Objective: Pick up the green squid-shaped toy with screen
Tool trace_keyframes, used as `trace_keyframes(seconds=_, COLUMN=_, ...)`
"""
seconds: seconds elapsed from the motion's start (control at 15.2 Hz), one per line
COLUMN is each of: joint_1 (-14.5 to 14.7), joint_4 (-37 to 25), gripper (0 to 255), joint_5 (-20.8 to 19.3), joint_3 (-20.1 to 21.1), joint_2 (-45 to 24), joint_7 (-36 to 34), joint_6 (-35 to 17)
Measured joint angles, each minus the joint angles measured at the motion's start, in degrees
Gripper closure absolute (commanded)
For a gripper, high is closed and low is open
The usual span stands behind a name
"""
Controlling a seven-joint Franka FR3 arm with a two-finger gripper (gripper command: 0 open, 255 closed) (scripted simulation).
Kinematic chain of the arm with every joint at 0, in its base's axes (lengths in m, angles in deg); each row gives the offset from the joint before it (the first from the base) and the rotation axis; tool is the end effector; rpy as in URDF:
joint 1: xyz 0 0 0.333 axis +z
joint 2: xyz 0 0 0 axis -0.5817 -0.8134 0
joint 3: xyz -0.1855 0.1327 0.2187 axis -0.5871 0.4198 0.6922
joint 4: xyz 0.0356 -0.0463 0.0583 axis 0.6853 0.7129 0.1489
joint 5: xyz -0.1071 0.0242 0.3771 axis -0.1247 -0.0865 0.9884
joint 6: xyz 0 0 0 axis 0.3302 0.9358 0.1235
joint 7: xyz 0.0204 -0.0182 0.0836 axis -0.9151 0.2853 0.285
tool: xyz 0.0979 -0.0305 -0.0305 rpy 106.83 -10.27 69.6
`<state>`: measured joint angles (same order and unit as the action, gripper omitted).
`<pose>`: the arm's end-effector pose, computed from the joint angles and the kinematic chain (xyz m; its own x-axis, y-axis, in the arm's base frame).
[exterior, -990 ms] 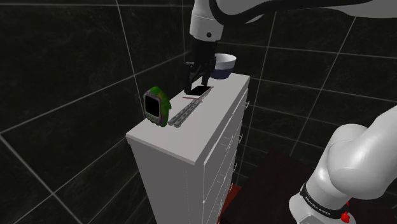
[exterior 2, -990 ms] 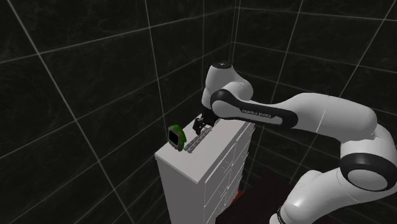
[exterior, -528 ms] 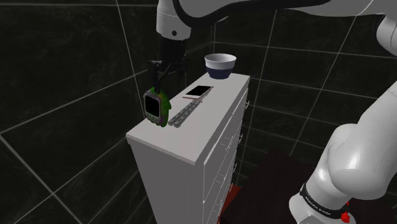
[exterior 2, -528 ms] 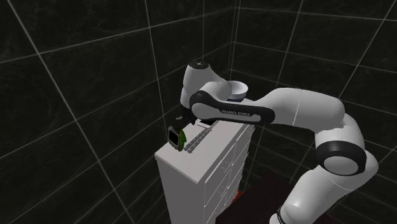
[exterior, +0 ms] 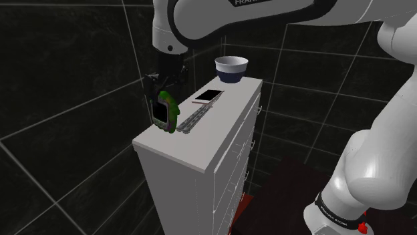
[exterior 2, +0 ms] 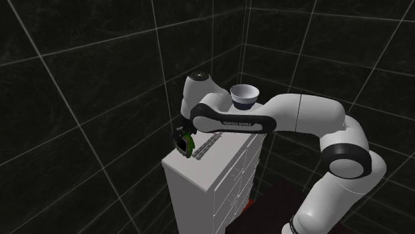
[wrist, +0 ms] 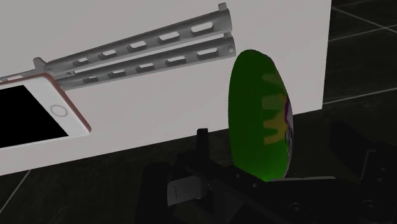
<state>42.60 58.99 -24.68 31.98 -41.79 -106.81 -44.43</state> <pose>0.4981 0.2618 0.5948 0.9644 0.1162 0.2377 0.1319 -0.9900 -0.0510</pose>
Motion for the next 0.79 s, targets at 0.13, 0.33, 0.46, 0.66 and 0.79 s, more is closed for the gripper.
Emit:
trace_keyframes(seconds=0.13, joint_1=0.0, joint_4=1.6, gripper=0, joint_5=0.1, joint_3=0.0, joint_2=0.1, joint_7=0.1, joint_6=-1.5)
trace_keyframes(seconds=0.33, joint_1=0.0, joint_4=2.1, gripper=255, joint_5=0.0, joint_3=0.0, joint_2=0.1, joint_7=0.0, joint_6=-2.1)
trace_keyframes(seconds=0.46, joint_1=0.0, joint_4=2.1, gripper=255, joint_5=0.0, joint_3=0.0, joint_2=0.1, joint_7=0.0, joint_6=-2.2)
trace_keyframes(seconds=0.66, joint_1=0.0, joint_4=2.2, gripper=255, joint_5=0.0, joint_3=0.0, joint_2=0.1, joint_7=0.0, joint_6=-2.2)
trace_keyframes(seconds=0.79, joint_1=0.0, joint_4=2.2, gripper=255, joint_5=0.0, joint_3=0.0, joint_2=0.1, joint_7=0.0, joint_6=-2.2)
